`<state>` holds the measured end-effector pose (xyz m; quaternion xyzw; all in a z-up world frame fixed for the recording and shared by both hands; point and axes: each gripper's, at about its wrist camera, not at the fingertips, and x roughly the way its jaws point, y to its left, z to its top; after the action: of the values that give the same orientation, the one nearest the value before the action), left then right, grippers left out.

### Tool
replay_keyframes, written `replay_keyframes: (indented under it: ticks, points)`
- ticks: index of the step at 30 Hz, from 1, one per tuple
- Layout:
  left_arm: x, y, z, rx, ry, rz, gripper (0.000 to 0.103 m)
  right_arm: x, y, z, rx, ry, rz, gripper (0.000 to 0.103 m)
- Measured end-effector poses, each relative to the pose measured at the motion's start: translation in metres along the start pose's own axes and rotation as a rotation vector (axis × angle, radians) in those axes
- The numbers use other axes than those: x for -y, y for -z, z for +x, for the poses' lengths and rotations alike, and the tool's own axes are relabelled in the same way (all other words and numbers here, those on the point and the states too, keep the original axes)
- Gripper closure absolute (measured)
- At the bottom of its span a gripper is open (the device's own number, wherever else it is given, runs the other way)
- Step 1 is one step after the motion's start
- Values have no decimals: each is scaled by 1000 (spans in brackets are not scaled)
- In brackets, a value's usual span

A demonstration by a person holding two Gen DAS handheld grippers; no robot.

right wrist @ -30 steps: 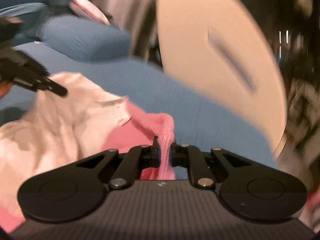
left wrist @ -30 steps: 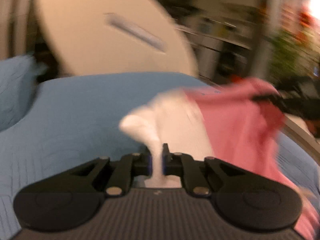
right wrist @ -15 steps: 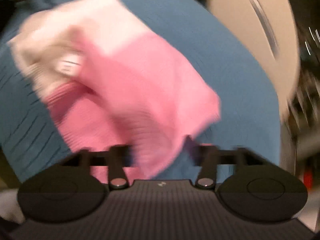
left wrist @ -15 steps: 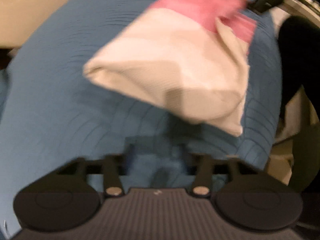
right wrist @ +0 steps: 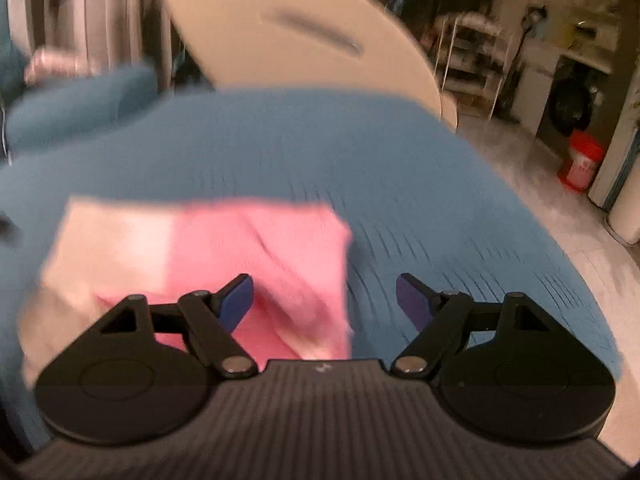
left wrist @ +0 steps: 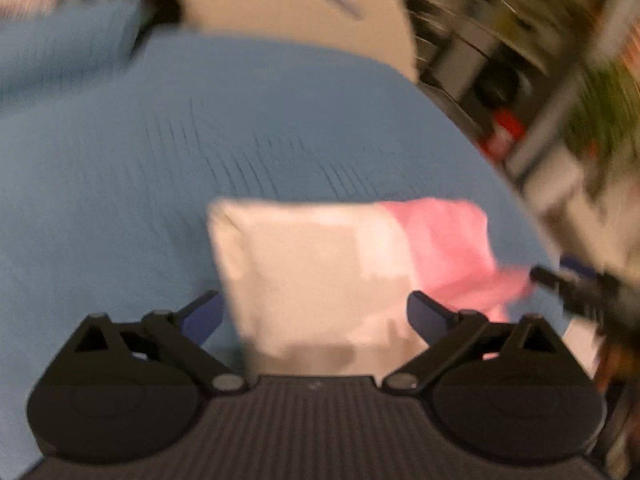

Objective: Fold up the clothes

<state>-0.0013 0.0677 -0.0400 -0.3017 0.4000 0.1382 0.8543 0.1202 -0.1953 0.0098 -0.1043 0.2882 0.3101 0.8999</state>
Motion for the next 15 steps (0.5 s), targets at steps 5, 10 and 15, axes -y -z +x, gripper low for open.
replay_keyframes:
  ticks: [5,10,15]
  points:
    - [38,46,41,52,-201,239,2,7,8,-10,15,34,44,22]
    - [49,57,45,88,-243,349,2,9,27,34,-44,-85,103,22]
    - [22,45,31,91,-224,234,2,-19,61,85,-208,-260,-64,22]
